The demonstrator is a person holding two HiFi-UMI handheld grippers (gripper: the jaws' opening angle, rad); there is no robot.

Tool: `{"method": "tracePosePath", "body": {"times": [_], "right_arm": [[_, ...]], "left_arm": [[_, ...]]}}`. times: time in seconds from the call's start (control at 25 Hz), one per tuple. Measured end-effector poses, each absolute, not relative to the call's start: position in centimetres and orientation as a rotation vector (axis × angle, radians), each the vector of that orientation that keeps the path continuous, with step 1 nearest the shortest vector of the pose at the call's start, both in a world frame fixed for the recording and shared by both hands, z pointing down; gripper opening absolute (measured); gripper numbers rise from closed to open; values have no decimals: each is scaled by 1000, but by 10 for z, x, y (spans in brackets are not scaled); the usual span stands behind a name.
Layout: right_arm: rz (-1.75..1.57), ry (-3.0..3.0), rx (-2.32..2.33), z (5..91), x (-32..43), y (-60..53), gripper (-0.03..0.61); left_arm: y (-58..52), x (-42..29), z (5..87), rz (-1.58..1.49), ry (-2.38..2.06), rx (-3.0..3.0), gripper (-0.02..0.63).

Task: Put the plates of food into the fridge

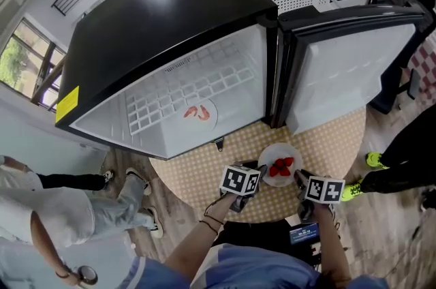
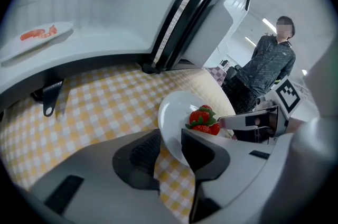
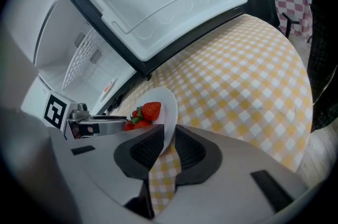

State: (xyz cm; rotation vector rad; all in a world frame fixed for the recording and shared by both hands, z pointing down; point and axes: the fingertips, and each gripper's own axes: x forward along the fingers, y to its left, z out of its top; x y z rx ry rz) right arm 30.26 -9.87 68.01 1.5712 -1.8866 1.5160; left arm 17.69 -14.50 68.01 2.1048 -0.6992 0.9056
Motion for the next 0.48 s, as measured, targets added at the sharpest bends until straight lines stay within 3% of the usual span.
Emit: {"method": "tracePosePath", "body": {"times": [0.48], "right_arm": [[1602,-1891,1662,657,305,-105,48]], "left_arm": [[-138,165,664,864,-692,2128,74]]}}
